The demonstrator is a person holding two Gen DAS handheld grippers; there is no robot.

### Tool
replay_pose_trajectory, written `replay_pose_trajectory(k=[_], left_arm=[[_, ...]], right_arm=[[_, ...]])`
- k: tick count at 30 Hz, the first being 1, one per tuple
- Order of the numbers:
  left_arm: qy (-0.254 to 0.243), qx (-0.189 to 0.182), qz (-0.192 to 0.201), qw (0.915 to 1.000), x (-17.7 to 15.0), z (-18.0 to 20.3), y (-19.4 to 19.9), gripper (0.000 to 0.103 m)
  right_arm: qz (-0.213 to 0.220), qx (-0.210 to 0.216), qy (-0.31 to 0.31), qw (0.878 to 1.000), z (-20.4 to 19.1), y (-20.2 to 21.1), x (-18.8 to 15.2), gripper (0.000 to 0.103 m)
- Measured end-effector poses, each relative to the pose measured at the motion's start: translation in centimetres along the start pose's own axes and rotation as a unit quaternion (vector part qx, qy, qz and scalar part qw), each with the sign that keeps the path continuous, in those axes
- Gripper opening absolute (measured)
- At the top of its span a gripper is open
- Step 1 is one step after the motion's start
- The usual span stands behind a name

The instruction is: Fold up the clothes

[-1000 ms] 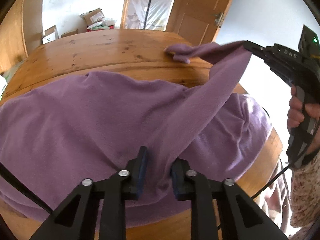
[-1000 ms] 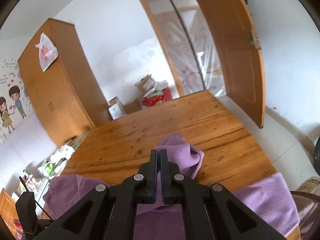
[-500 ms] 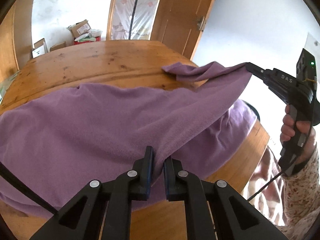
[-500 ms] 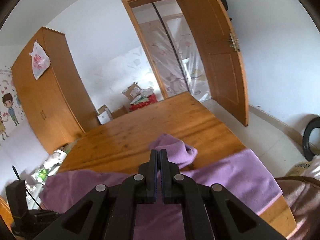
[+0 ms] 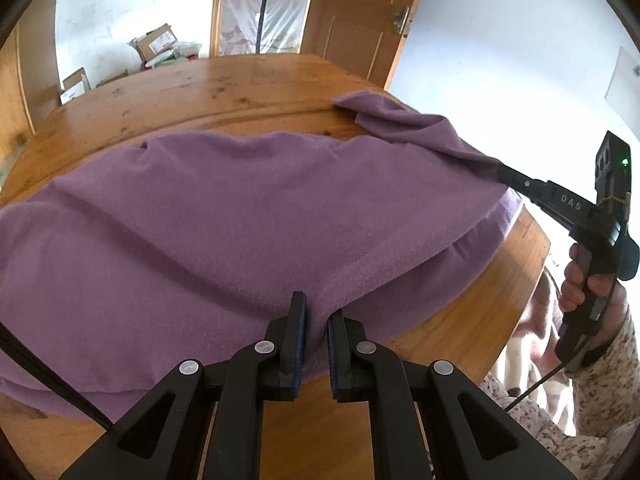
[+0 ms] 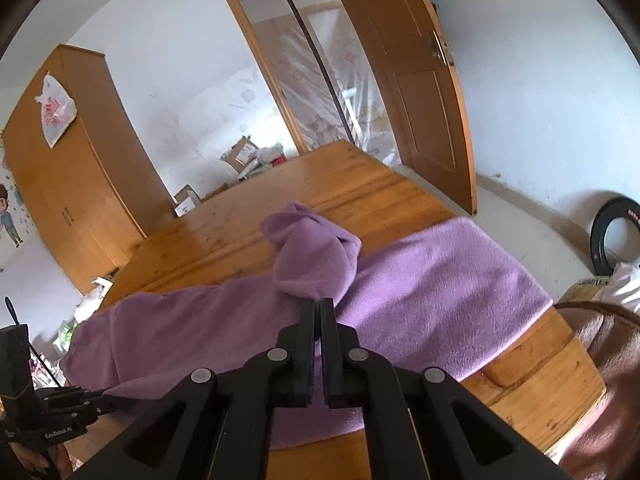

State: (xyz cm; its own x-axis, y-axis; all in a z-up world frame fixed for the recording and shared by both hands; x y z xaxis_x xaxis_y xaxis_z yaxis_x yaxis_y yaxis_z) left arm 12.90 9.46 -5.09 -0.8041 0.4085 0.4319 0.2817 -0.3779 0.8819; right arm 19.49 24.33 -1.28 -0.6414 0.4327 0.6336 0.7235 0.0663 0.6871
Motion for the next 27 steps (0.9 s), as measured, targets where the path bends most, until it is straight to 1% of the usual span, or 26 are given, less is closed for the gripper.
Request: replay_pose_trajectory(k=[3,5,7,11,14,22,25,27], left_arm=[[0.002,0.0,0.015,0.9999,0.1,0.1,1.2,0.01],[-0.001,0.0,0.022,0.9998,0.1,0.1,1.7,0.01],[-0.004,0.001,0.013,0.9999,-0.2,0.1,1.3,0.01],[-0.006,0.005,-0.015,0.9999,-1.0,0.0,-0.4,0.01],[-0.003,0.002,-0.026,0.9996,-1.2,-0.3,-1.1,0.01],[-0.013,-0.004,-0.037,0.9992,-0.9,-0.2,-1.5,0.013],[-0.022,-0.009,-0.042,0.9988,-1.3,-0.1,-1.2,0.014],[-0.026,-0.016,-0.048,0.9984,-1.6,-0.2,-0.9,0.015]], right_arm=[[0.014,0.004,0.009,1.0,-0.4,1.1,0.2,0.002],[0.013,0.004,0.012,1.0,-0.5,1.3,-0.1,0.003],[0.0,-0.002,0.013,1.0,-0.1,0.8,-0.8,0.003],[-0.042,-0.008,-0.014,0.999,1.7,-1.3,-3.1,0.002],[-0.057,-0.014,-0.013,0.998,2.1,-2.1,-3.9,0.003],[-0.079,-0.024,-0.001,0.997,2.4,-2.5,-4.3,0.003],[-0.084,-0.037,0.023,0.996,2.2,-1.8,-4.4,0.005],[-0.088,-0.054,0.038,0.994,2.3,-1.4,-4.5,0.007]])
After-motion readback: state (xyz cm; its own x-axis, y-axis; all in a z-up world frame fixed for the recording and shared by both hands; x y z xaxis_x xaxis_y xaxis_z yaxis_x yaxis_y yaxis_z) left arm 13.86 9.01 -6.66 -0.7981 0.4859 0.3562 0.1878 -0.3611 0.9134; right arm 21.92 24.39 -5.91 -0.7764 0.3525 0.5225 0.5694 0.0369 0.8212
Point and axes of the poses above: each gripper's, at about its wrist camera, not at the fingertips, and y roughly against the way its jaws point, z to its right, x to its top, the point moved 8 cm from there along -y, roughly the way its jaws point, and after that the axes turned 13 degrees about -z, right-handed, at the moved point
